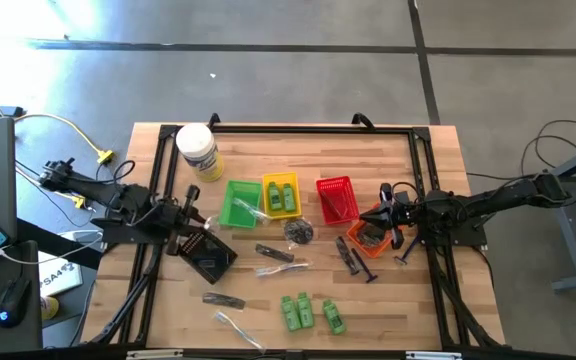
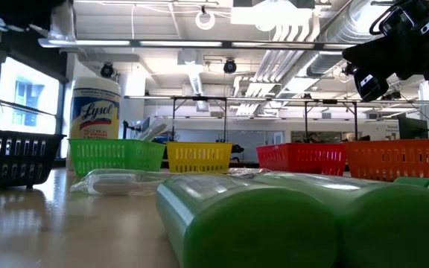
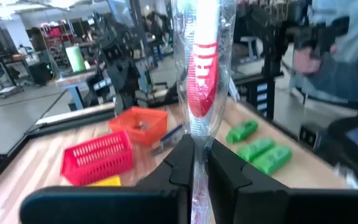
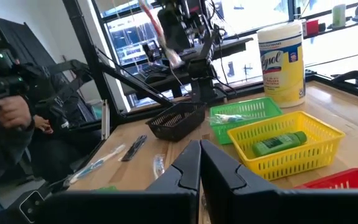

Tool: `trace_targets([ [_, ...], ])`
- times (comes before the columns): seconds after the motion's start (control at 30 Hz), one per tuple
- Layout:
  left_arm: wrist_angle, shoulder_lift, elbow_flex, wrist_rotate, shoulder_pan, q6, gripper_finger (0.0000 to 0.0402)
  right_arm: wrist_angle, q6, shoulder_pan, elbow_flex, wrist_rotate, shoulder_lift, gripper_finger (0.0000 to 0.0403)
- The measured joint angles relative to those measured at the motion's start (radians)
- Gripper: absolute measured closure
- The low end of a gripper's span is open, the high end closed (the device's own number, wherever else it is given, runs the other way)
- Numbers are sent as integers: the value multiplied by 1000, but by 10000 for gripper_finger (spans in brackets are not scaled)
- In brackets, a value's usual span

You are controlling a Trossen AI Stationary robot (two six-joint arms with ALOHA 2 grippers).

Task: Pick & Place Travel size toiletries
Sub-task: Put the red toothbrush into green basket

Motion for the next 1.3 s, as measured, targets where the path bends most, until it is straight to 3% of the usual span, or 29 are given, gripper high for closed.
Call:
trace_targets([
  [0.3, 36, -35, -135, -7, 0, 26, 380, 1, 0, 0, 0, 46, 0, 401],
  [0.93, 119, -34, -210, -1, 0, -4, 380, 3, 59, 0, 0, 52, 21, 401],
  [1.1, 122, -20, -147, -55, 0, -25, 380, 23, 60, 0, 0, 52, 49, 401],
  [1.3, -30, 49, 57, -142, 0, -27, 380, 65, 42, 0, 0, 52, 79, 401],
])
